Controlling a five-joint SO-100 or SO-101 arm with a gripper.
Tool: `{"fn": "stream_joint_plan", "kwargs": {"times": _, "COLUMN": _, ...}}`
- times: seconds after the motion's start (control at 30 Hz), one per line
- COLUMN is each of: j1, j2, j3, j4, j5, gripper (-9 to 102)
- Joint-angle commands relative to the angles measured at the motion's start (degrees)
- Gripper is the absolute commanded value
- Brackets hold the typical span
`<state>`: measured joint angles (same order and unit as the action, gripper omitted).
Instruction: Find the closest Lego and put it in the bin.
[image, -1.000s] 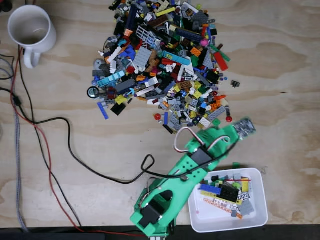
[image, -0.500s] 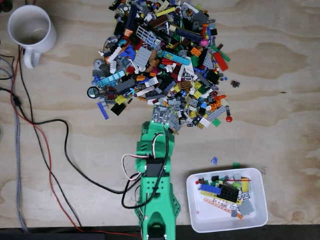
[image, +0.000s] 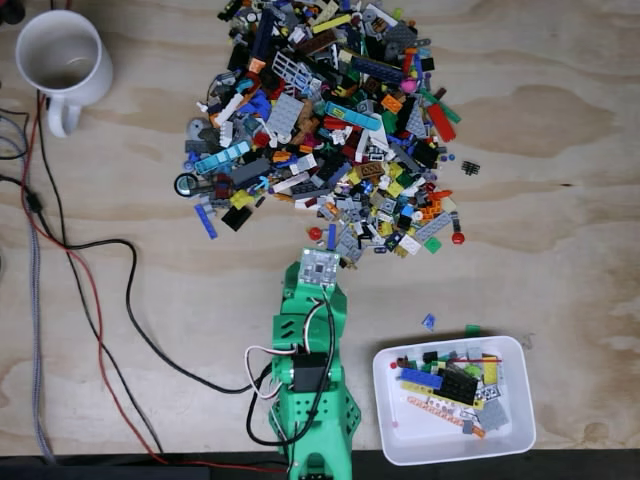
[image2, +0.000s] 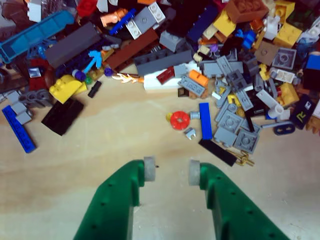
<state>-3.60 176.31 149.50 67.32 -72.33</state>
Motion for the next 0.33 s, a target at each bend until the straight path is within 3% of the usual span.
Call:
{"fn": "stream_joint_plan", "kwargs": {"times": 0.0, "j1": -0.1, "j2": 0.8, "j3": -0.9, "j4": -3.7, "j5": 0.6, "gripper": 10}}
{"fn": "stream_joint_plan", "kwargs": {"times": 0.3, "j1": 0.4, "j2": -0.1, "j3": -1.1, "j4": -2.8, "j5": -0.3, "gripper": 10}}
